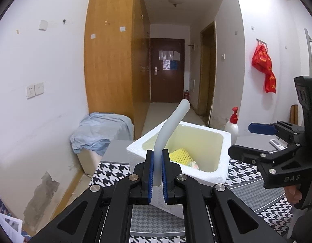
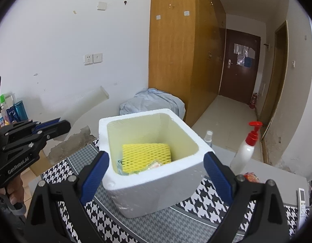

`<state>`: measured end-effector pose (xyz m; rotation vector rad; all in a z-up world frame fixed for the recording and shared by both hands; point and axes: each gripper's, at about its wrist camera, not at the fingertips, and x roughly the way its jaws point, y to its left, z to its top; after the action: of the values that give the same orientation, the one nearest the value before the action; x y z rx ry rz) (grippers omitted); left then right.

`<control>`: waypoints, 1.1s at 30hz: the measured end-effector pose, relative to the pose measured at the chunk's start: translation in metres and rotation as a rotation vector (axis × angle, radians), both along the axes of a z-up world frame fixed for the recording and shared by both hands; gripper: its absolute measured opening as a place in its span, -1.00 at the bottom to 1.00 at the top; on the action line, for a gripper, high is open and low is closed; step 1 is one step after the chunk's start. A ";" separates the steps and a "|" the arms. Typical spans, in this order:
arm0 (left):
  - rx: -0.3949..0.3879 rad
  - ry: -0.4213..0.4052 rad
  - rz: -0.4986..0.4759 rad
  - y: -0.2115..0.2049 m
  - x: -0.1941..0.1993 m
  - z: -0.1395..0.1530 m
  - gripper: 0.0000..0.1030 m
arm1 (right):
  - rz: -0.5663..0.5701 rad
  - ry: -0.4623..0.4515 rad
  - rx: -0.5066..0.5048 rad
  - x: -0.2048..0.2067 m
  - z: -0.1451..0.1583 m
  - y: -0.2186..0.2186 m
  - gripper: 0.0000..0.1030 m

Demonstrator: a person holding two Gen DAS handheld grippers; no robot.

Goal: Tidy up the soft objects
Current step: 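Lower the foam tube into the box and open the left gripper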

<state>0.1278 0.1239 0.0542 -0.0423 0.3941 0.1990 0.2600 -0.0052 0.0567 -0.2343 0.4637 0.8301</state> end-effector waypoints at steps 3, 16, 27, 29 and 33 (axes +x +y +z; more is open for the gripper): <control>-0.006 0.003 -0.013 -0.003 0.005 0.000 -0.85 | -0.010 -0.002 0.005 -0.002 0.000 -0.006 0.87; -0.014 0.011 -0.069 -0.015 0.029 0.003 -0.85 | -0.050 0.004 0.009 -0.004 -0.005 -0.029 0.87; -0.029 0.030 -0.105 -0.021 0.049 0.006 -0.84 | -0.082 0.008 0.008 -0.008 -0.016 -0.050 0.87; -0.034 0.036 -0.108 -0.022 0.054 0.006 -0.84 | -0.091 0.004 0.011 -0.008 -0.016 -0.053 0.87; -0.042 0.049 -0.122 -0.026 0.063 0.003 -0.84 | -0.105 0.009 0.026 -0.008 -0.016 -0.060 0.87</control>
<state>0.1904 0.0980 0.0576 -0.0551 0.4481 0.0718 0.2522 -0.0650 0.0408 -0.1808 0.4691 0.7344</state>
